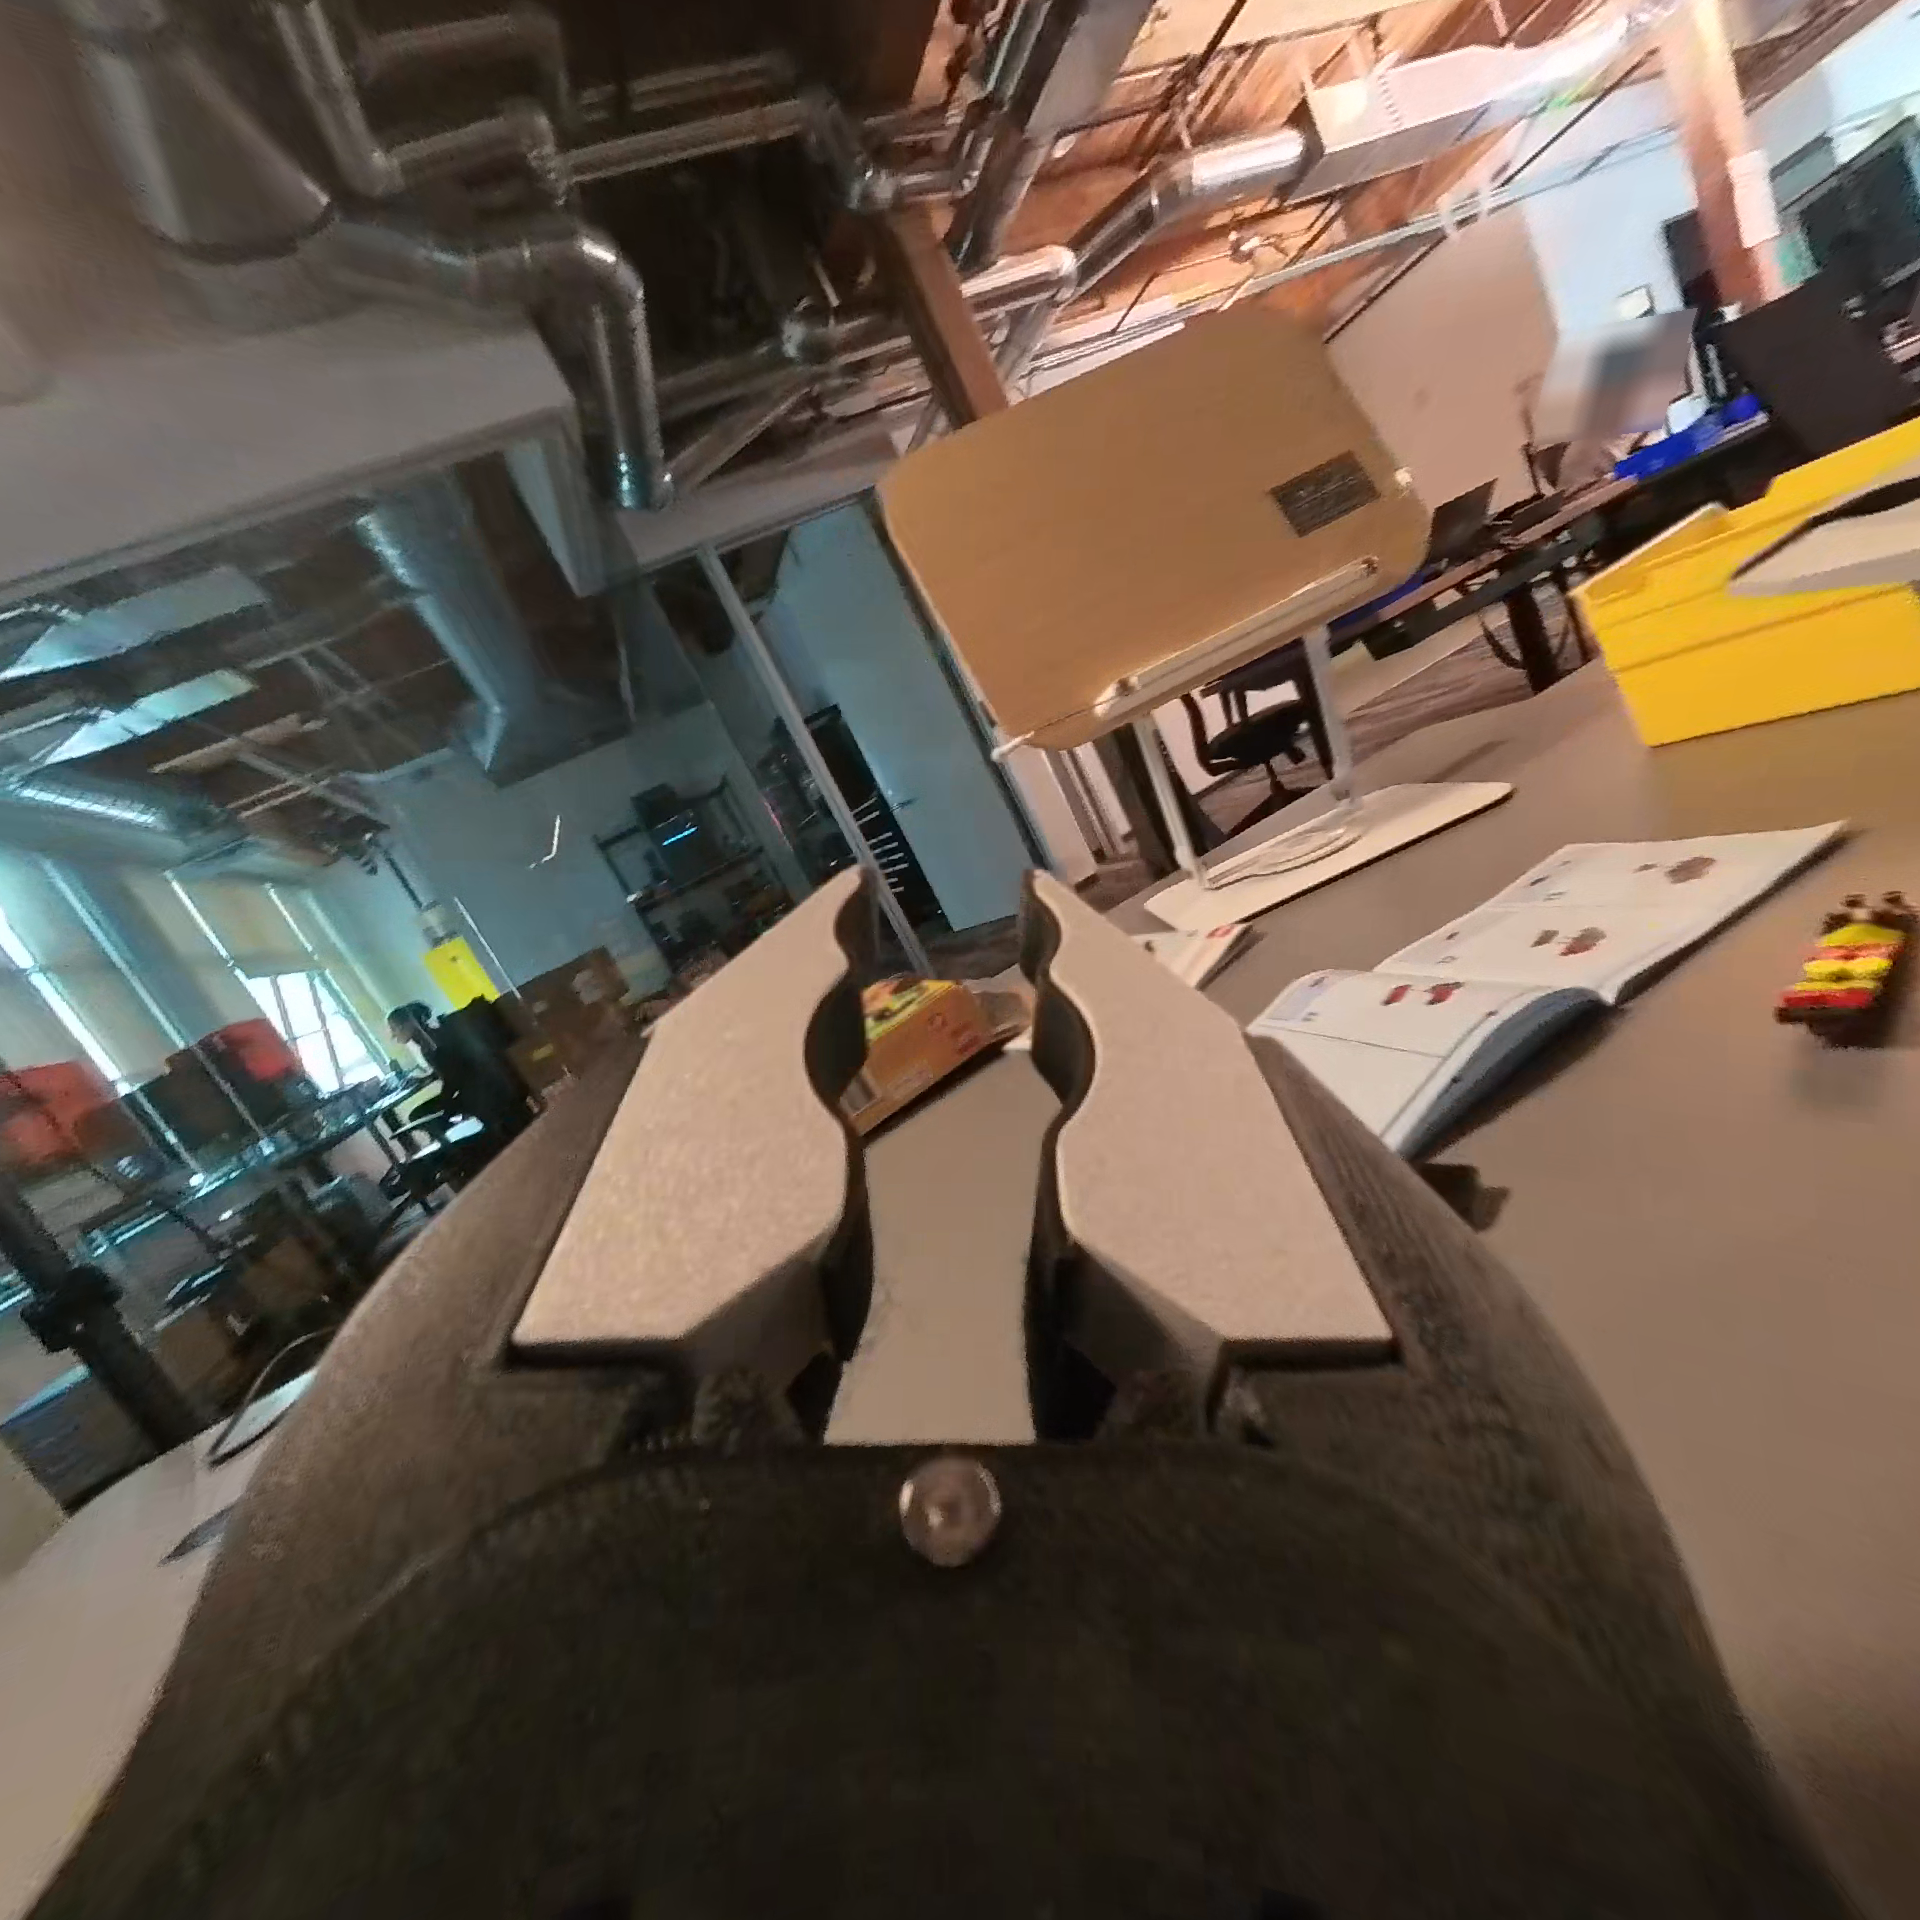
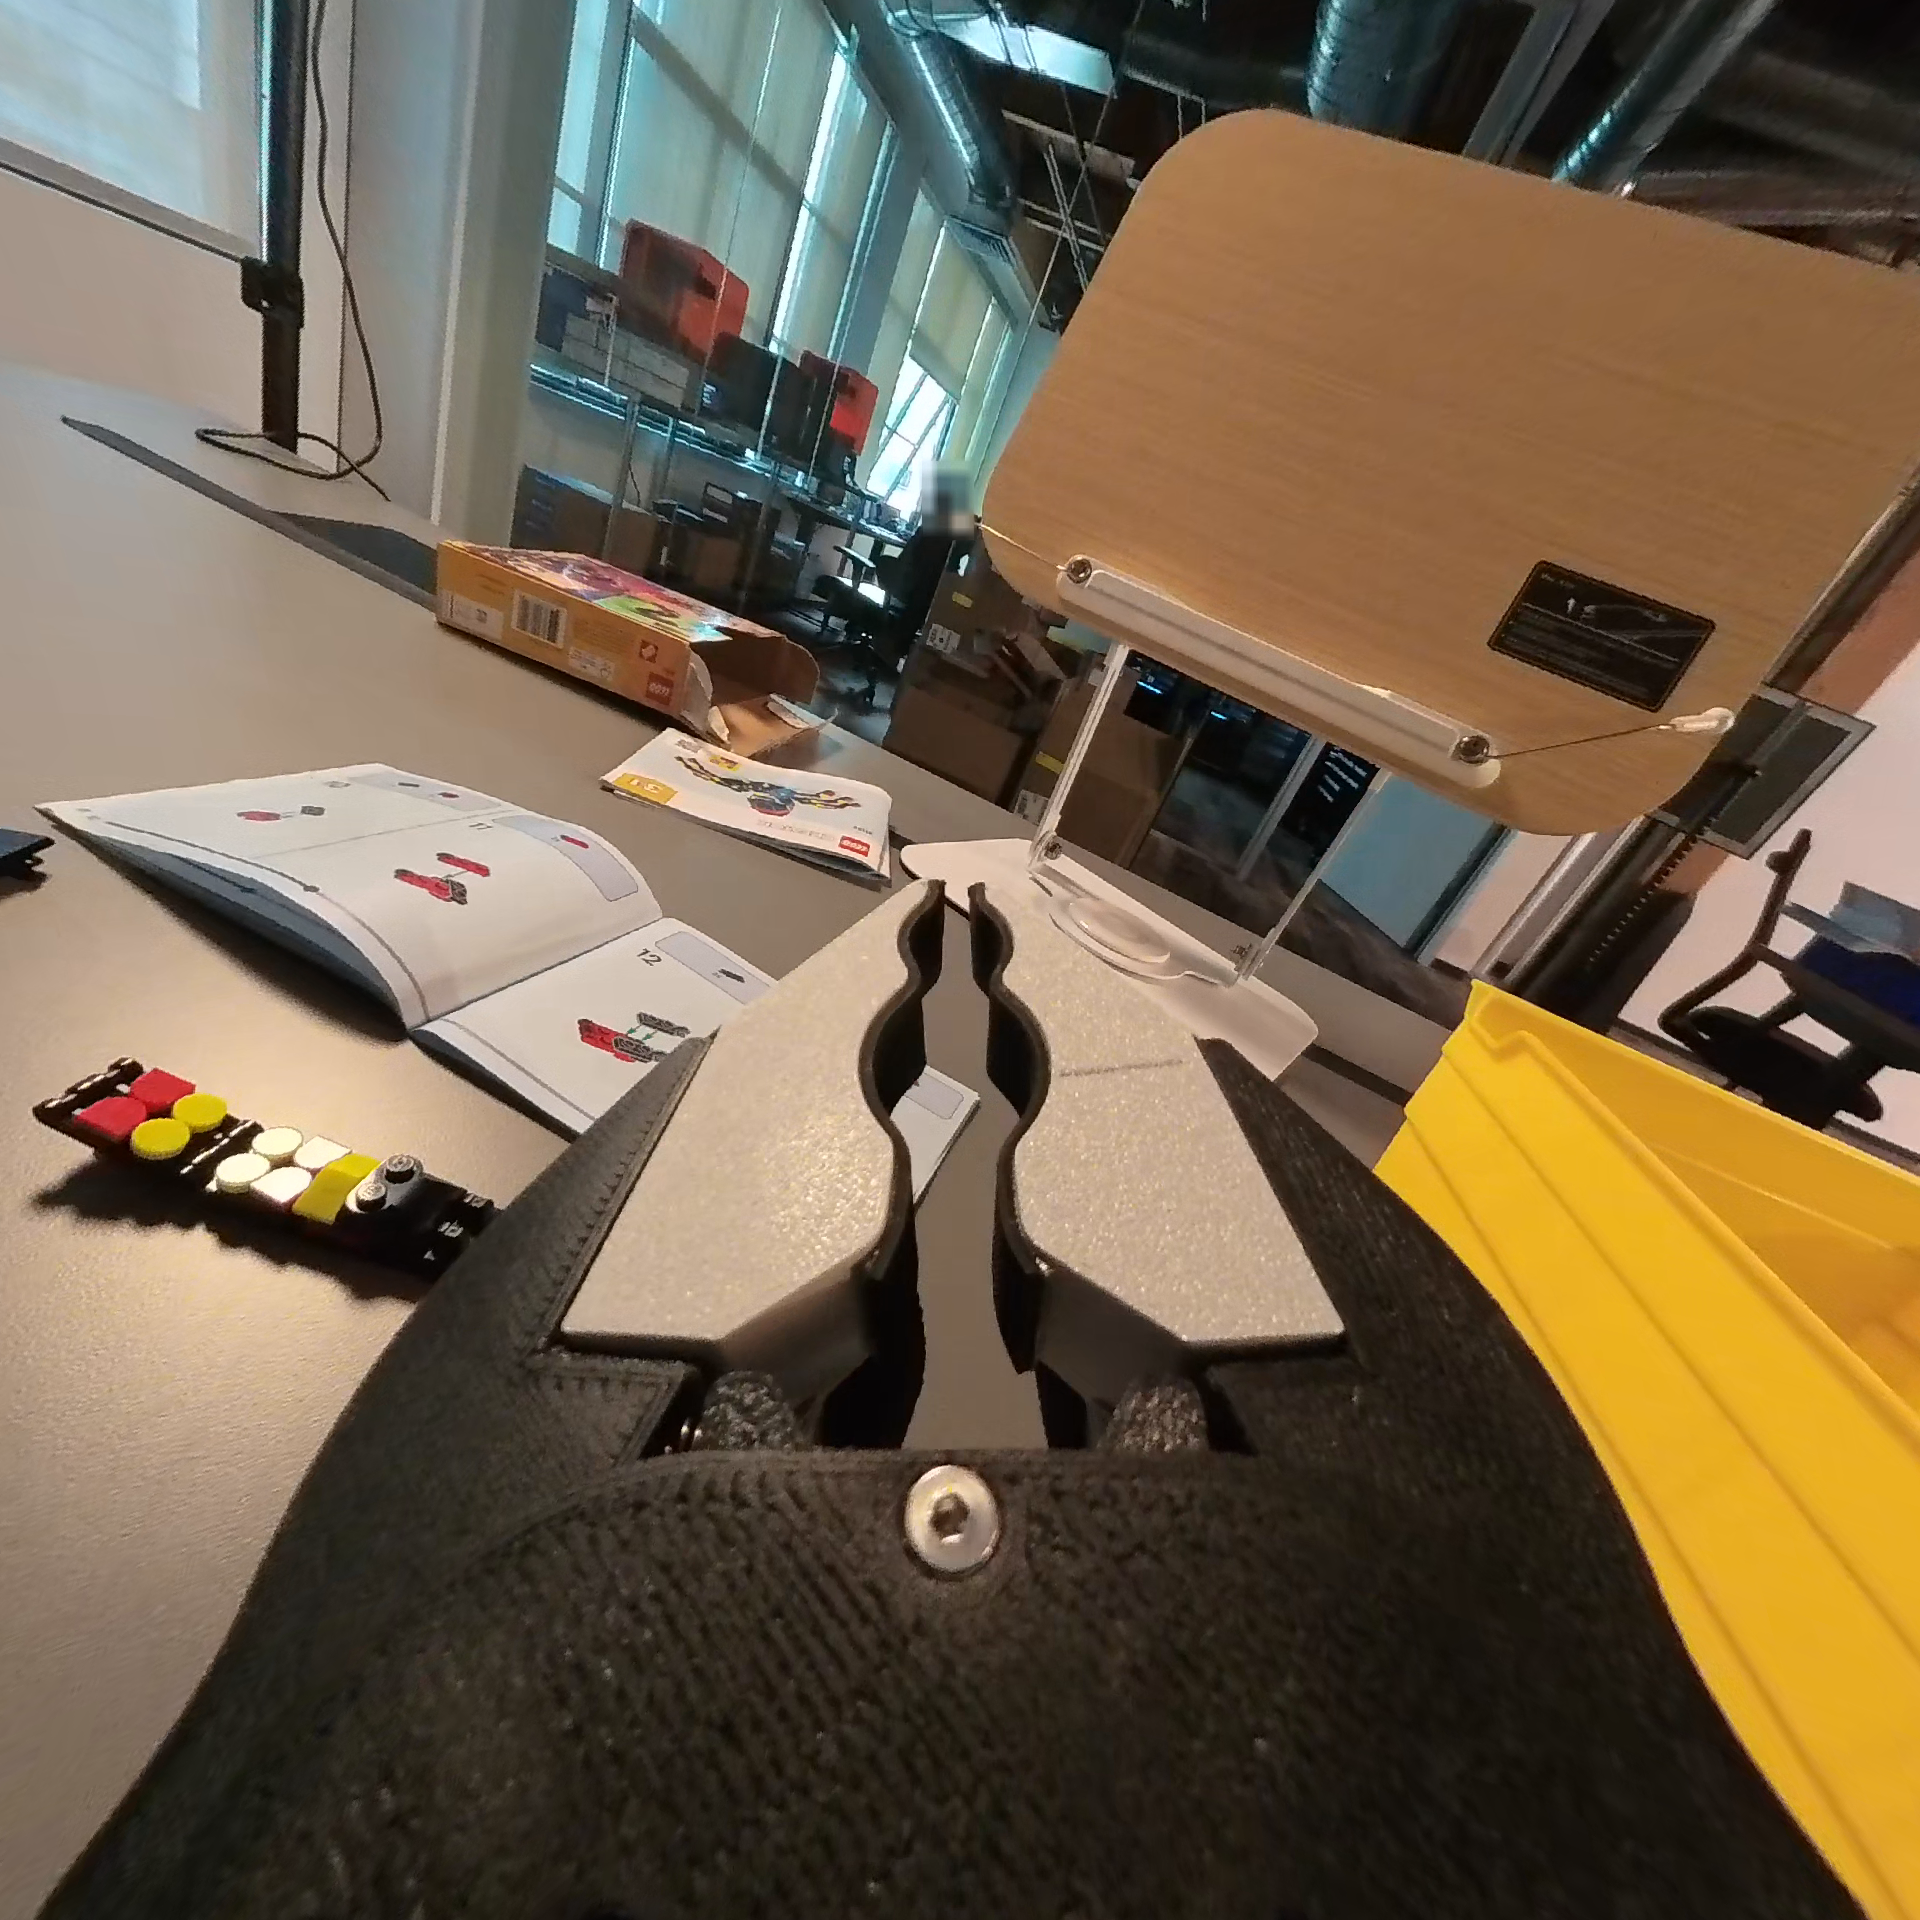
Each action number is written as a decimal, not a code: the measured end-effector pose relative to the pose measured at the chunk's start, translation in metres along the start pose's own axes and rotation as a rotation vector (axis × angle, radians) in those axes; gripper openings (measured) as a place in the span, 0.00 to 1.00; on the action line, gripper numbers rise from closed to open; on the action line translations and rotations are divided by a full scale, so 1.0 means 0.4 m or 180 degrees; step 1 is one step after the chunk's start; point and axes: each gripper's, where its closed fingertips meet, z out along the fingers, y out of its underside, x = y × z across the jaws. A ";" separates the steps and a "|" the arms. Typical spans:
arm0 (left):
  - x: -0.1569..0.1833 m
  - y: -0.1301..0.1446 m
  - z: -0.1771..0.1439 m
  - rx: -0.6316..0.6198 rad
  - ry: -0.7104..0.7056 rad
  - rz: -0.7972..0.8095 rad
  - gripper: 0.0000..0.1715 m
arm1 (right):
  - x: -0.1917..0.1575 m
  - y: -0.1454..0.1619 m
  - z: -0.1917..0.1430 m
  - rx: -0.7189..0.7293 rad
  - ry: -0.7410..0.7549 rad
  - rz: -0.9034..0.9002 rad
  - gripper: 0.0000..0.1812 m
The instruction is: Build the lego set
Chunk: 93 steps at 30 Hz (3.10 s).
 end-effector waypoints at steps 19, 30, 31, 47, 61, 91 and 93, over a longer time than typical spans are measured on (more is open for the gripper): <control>-0.018 -0.304 -0.134 0.0507 0.0273 0.0081 0.19 | -0.005 0.009 0.002 -0.0056 -0.0040 0.0024 0.01; -0.440 -0.152 -0.394 -0.1797 -0.0271 -0.0235 0.16 | -0.017 0.014 0.010 -0.0114 -0.0094 -0.0054 0.01; -0.454 -0.109 -0.427 -0.2176 -0.0216 -0.0263 0.16 | -0.016 0.014 0.010 -0.0114 -0.0088 -0.0053 0.01; -0.383 0.241 -0.615 -0.4653 0.0921 -0.0472 0.08 | -0.009 0.009 0.006 -0.0076 -0.0048 -0.0010 0.01; -0.315 0.298 -0.610 -0.4964 0.1056 -0.2145 0.05 | -0.016 0.010 0.009 -0.0091 -0.0089 -0.0035 0.01; -0.336 0.344 -0.625 -0.5364 0.0809 -0.2106 0.09 | -0.025 0.010 0.011 -0.0099 -0.0129 -0.0074 0.01; -0.336 0.340 -0.627 -0.5356 0.0812 -0.2074 0.09 | -0.025 0.010 0.010 -0.0100 -0.0131 -0.0076 0.01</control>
